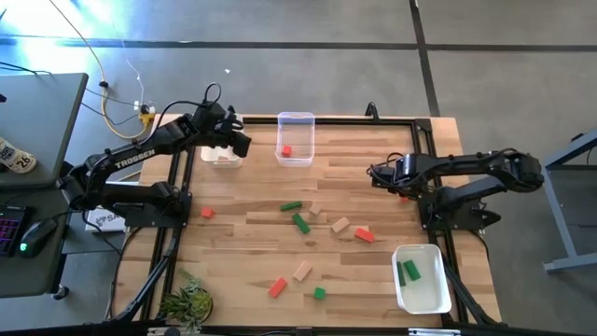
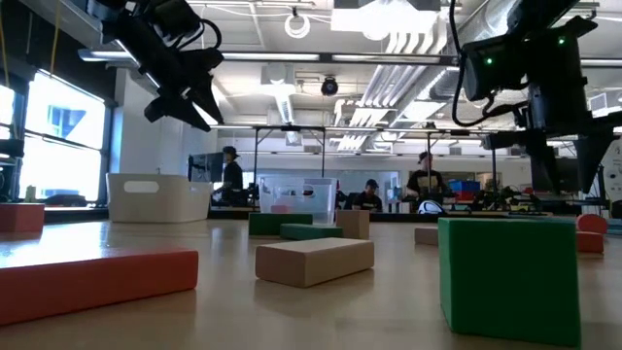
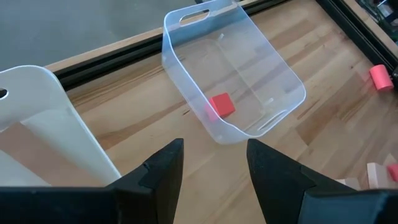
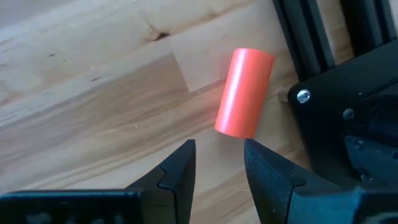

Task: Sort & place blocks by color
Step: Put the orange block into the transparent bin

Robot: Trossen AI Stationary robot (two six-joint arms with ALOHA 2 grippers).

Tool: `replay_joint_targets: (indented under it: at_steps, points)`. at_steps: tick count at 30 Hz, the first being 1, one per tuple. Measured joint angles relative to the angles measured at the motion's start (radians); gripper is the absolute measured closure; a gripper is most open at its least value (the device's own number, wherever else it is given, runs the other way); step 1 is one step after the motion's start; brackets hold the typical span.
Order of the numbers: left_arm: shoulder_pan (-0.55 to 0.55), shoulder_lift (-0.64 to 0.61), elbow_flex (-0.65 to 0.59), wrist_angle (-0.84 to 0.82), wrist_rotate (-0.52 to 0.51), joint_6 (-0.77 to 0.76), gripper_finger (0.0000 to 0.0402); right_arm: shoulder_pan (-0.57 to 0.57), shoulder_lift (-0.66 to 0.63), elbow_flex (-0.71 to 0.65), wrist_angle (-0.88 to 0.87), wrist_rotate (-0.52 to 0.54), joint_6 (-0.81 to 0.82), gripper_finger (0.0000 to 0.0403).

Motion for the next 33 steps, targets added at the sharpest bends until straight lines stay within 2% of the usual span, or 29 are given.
replay_joint_targets:
  at_steps: [8, 20, 33]
  points:
    - [0.0, 0.0, 0.0, 0.001, -0.005, 0.0, 0.0238, -0.028, 0.053, -0.003, 0.01, -0.01, -0.031, 0.0279]
    - [0.0, 0.0, 0.0, 0.001, -0.008, 0.026, 0.0238, -0.099, 0.182, -0.003, 0.015, -0.08, -0.115, 0.0279]
    - [0.0, 0.0, 0.0, 0.001, -0.008, 0.058, 0.0238, -0.176, 0.196, -0.003, 0.045, -0.09, -0.151, 0.0279]
